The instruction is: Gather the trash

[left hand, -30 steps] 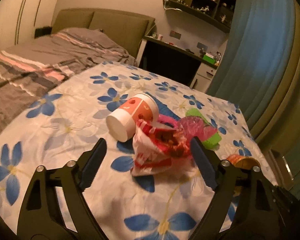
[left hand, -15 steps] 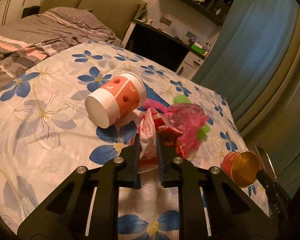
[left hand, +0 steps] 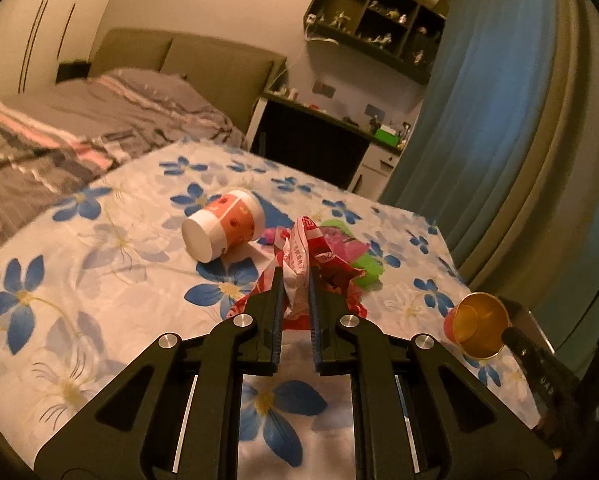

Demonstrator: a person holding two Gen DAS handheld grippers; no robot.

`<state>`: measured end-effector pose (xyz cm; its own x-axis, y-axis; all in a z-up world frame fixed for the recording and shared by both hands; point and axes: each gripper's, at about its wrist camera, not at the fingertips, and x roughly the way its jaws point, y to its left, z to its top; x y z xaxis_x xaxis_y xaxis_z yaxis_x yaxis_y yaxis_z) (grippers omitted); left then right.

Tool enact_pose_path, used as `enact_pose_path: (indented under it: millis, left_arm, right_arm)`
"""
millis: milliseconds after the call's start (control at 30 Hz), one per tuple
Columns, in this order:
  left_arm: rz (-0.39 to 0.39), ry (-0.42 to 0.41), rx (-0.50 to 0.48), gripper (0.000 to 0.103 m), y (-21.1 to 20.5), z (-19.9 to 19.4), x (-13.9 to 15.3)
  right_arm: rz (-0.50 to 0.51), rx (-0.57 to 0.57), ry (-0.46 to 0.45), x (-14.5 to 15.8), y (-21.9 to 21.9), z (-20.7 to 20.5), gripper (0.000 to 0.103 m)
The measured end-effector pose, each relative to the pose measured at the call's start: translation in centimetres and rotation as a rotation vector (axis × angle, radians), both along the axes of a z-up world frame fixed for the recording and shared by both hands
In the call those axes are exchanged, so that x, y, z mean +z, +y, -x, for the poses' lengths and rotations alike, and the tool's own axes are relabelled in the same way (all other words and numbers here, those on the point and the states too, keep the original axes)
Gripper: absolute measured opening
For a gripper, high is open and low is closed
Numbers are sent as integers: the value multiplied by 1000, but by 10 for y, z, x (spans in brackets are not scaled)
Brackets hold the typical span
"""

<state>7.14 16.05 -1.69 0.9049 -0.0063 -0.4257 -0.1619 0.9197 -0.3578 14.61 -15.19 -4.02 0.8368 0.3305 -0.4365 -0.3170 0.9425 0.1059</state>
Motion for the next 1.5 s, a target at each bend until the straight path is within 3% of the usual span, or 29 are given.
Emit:
enact_pose_path:
  millis: [367,900,1133,1367,1433,1467,1500]
  left_arm:
    - [-26,-15,-66,10,-49,11,8]
    - [-86,-35,-258,10,-148,-18,21]
    - [-81,2,-326,11,-182,-33,8]
    - [-78,20,-351,11,-192,-31,-3]
    - [-73,26,-359,11,-195,-30,-5]
    - [-74,29,-369,10,-196,-28,-7]
    - [-78,30,-374,11,-197,-26,-8]
  right_arm:
    - [-47,-59,-27,6,-47,22,4]
    - [-97,-182,-70,12,-115,30,1]
    - [-107,-185,16,-20,-129,11,1]
    - [-123,-144,20,-24,-139,37,1]
    - [-130,-138,16,-25,-144,51,20]
    - [-123,-124,17,-28,-145,61,44]
    - [-112,-119,17,-30,-147,67,53]
